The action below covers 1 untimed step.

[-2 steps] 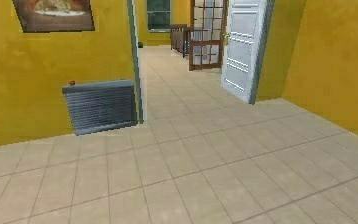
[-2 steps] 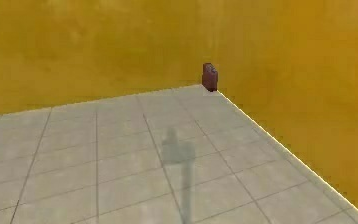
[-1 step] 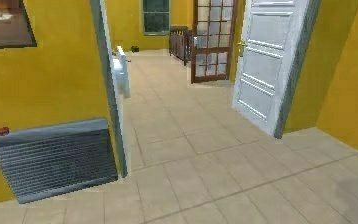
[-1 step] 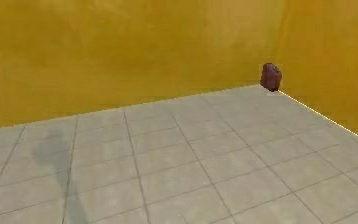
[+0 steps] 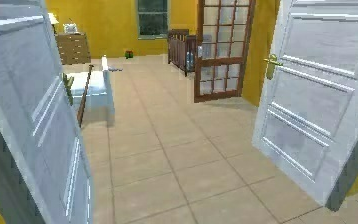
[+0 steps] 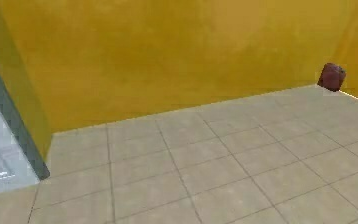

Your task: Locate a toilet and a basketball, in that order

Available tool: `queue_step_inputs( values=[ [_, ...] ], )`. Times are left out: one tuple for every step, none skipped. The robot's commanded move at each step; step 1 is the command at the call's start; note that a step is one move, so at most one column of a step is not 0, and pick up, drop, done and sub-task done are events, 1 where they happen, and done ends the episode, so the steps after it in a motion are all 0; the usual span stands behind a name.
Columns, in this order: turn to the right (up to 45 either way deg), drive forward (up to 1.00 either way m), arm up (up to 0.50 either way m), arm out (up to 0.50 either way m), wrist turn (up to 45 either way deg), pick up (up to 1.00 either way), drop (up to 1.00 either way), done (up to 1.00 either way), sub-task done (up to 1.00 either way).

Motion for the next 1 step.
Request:
queue_step_inputs(
  values=[
    [0.0,1.0,0.0,0.0,0.0,0.0,0.0,0.0,0.0]
  ],
)
